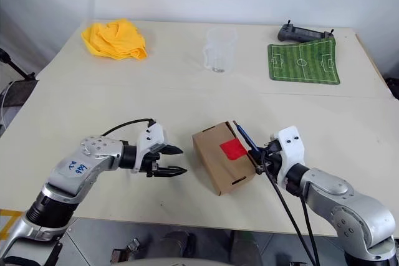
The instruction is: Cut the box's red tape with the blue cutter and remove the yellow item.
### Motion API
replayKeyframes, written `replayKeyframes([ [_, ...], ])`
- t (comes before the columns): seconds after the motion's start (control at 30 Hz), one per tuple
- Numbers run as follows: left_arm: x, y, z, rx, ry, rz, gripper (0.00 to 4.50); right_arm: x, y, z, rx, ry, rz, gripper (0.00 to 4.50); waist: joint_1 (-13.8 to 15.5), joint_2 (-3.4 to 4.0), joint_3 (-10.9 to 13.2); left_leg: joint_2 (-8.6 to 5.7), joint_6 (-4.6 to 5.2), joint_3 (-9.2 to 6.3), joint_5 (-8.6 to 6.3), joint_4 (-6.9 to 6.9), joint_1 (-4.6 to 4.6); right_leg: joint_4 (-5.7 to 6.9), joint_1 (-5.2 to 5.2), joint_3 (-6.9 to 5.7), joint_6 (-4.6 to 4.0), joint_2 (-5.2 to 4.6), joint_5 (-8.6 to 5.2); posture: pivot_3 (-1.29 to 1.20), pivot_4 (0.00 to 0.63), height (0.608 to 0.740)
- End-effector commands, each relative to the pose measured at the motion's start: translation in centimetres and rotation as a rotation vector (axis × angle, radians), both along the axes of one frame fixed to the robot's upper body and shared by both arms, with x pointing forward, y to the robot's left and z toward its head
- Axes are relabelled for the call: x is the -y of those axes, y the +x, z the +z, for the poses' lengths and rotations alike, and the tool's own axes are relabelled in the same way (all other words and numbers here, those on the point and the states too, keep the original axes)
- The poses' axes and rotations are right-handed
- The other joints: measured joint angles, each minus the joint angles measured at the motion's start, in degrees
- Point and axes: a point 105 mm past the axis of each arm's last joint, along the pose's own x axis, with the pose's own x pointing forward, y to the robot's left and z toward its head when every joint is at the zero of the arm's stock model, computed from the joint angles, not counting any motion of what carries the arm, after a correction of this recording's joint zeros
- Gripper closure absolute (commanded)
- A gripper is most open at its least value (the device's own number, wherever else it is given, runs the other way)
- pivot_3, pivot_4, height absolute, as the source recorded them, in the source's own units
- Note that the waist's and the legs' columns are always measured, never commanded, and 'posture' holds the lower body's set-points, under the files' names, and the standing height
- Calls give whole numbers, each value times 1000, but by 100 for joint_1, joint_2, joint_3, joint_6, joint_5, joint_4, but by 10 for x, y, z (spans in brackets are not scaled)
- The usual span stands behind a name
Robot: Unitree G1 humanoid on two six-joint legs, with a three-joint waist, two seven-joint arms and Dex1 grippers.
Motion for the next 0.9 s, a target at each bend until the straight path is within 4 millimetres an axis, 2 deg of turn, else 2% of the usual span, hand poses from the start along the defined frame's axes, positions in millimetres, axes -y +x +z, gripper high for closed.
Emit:
replayKeyframes([
  [0.03,11,-2,5,35,-27,-31,1219,-1,-2,8,31,-4,-1,4320,-2,0,0,0,0,1,0,0,1,1,0,1,0,0,0,0,150,740],
  [0.13,20,15,6,104,-70,28,1219,0,-4,7,28,-15,-8,4320,6,0,0,1,-3,2,2,0,3,3,0,0,0,3,0,0,150,740],
  [0.23,20,22,11,153,-93,41,1219,4,-5,8,36,-15,-27,4320,4,-1,-1,-1,-2,3,2,1,2,3,0,-2,0,3,0,0,150,740],
  [0.33,16,22,14,182,-88,20,1814,8,-7,10,42,-12,-40,4320,1,-1,-1,-1,-2,4,2,1,2,3,-1,-4,1,3,0,0,150,740],
  [0.43,7,26,12,239,-45,20,2675,18,-8,9,43,-20,-59,4320,0,-1,-1,0,-2,4,2,1,3,2,-1,-3,0,4,0,0,150,740],
  [0.53,10,25,12,229,-62,14,3430,24,-7,7,39,-31,-80,4320,0,-1,-1,0,-2,5,2,1,3,3,0,-3,0,3,0,0,150,740],
  [0.6,13,24,11,227,-69,8,4100,27,-5,6,39,-38,-93,4320,3,-1,-1,-2,-1,6,3,1,3,2,1,-2,2,2,1,0,150,740],
  [0.67,19,21,11,217,-93,2,4469,25,-5,3,37,-53,-85,4320,8,-1,-1,-2,0,4,3,1,3,3,0,-3,1,2,1,0,150,740],
  [0.83,24,20,12,211,-112,-4,4500,15,-10,1,29,-58,-43,4320,2,-1,-1,-2,0,4,3,1,3,4,0,-3,2,3,1,0,150,740],
  [0.9,29,32,14,243,-118,41,4500,5,-18,1,25,-74,-2,4320,2,-1,-1,-1,-1,5,3,1,3,4,0,-3,2,3,1,0,150,740],
])
